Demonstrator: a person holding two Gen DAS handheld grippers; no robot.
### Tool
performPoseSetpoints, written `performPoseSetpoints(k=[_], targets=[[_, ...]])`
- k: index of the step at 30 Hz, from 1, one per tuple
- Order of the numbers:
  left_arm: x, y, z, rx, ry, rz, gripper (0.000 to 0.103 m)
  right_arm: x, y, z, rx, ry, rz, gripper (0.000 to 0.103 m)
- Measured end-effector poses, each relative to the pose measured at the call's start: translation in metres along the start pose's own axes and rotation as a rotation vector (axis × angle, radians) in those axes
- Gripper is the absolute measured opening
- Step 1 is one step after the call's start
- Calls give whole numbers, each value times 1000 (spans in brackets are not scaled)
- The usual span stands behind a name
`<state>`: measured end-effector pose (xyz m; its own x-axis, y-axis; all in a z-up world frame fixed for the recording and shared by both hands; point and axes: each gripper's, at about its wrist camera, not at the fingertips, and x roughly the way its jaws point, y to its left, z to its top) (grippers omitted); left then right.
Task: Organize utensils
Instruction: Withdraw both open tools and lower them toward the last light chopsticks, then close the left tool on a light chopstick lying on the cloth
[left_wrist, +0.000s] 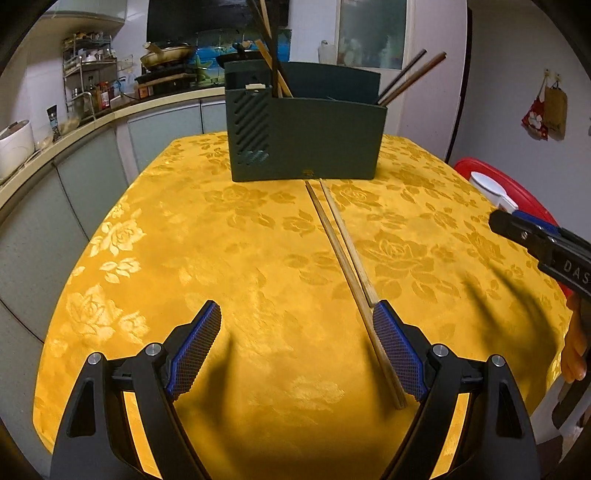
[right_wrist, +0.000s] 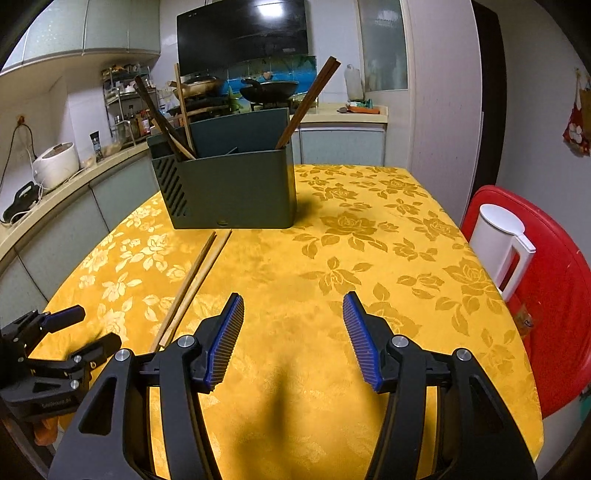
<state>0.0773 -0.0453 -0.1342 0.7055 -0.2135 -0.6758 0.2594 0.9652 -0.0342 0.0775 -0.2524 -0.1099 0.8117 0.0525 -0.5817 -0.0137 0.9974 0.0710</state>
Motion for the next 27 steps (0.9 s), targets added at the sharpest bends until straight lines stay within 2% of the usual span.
performPoseSetpoints(k=[9, 13, 17, 22, 23, 27], targets=[[6, -21, -15, 34, 45, -70, 81, 4, -6, -2, 3, 6, -23, 54], [11, -28, -22, 59, 59, -59, 81, 4, -9, -2, 9, 8, -28, 54], [11, -28, -23, 86, 58, -14, 81, 5, -11, -3, 15, 10, -31, 54], [11, -7, -21, 34, 53, 25, 80, 7, -9, -5, 7, 17, -30, 54], [11, -2, -20, 22, 52, 33, 78, 7, -8, -5, 5, 19, -30, 54], [9, 7, -19, -1, 44, 47, 61, 9, -6, -7, 2, 25, -28, 54]])
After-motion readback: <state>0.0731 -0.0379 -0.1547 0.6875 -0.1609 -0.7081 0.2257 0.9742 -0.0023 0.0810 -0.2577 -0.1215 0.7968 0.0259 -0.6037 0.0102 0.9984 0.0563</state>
